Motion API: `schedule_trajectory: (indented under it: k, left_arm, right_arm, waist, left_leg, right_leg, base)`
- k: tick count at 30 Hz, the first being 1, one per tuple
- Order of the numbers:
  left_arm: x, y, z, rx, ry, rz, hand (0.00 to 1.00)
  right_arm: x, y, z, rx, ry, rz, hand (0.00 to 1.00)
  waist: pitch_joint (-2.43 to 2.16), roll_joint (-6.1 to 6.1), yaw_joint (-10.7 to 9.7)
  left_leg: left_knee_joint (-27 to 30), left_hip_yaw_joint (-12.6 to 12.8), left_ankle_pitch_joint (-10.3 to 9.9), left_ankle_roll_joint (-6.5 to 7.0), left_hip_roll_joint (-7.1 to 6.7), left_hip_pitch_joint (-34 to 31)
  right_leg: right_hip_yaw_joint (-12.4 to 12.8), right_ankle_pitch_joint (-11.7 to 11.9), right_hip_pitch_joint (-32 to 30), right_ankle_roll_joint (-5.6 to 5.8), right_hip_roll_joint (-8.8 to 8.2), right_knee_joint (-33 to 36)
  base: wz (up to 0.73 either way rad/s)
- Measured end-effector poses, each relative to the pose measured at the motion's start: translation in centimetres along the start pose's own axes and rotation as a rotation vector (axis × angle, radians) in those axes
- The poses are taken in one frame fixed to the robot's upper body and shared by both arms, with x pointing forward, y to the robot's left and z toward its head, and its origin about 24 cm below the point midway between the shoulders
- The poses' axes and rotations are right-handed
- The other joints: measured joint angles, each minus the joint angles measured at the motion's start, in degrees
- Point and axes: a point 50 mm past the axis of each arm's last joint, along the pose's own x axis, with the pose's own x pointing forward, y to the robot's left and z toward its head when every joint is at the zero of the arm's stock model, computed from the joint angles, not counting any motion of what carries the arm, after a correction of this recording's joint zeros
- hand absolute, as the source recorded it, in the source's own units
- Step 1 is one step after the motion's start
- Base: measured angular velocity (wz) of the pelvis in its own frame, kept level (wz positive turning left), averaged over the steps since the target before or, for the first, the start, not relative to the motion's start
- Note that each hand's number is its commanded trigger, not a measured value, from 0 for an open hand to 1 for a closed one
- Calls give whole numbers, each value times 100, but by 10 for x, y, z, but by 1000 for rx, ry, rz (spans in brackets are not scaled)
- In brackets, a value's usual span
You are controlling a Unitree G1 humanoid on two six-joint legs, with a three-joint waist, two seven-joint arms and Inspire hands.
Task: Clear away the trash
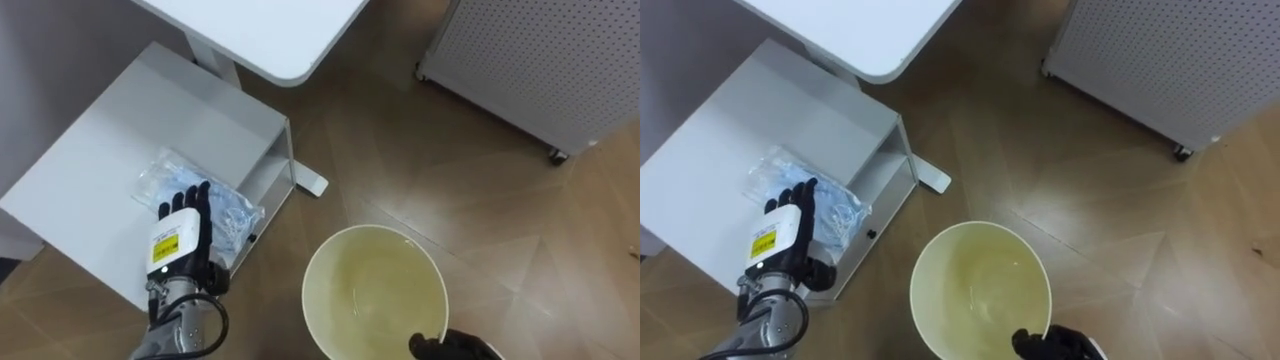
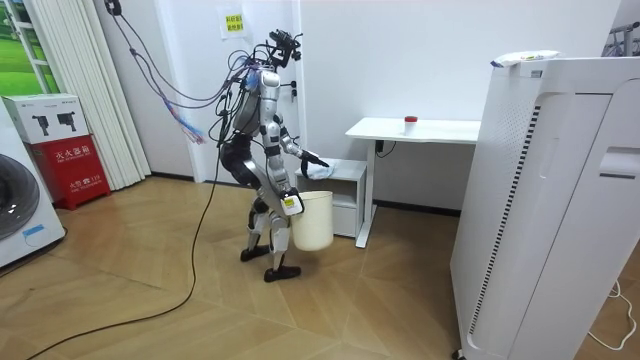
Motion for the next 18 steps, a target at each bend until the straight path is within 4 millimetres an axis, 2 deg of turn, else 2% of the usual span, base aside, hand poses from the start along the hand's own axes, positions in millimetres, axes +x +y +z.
schedule_trajectory:
  k: [4,10,13,18]
  left_arm:
    - [3,5,-3,12,2,14,0]
    - [7,11,-3,36,2,39,0]
    - [12,16,3,75,-38,51,0]
    - [14,18,5,91,-49,56,0]
  right_arm:
    - [1,5,3,11,-6,21,100]
    - [1,4,6,77,-18,19,100]
    - [1,2,8,118,-28,12,100]
    - [1,3,10,126,-35,20,100]
  waist:
    - [23,-38,-72]
    - [35,-17,-151]
    - [43,-4,-154]
    - [51,10,-170]
  left_leg:
    - [24,36,-3,1,14,-82]
    - [325,-16,-45,-14,99,-549]
    - [537,-36,-55,-7,114,-767]
    - [611,-29,-121,26,118,-822]
  right_leg:
    - [4,13,-91,-17,2,17]
    - [-16,52,-440,-29,76,132]
    - [-11,35,-610,-23,71,260]
    - [-7,17,-664,-23,63,341]
  base:
    - [-1]
    - [-1]
    - [8]
    - [1]
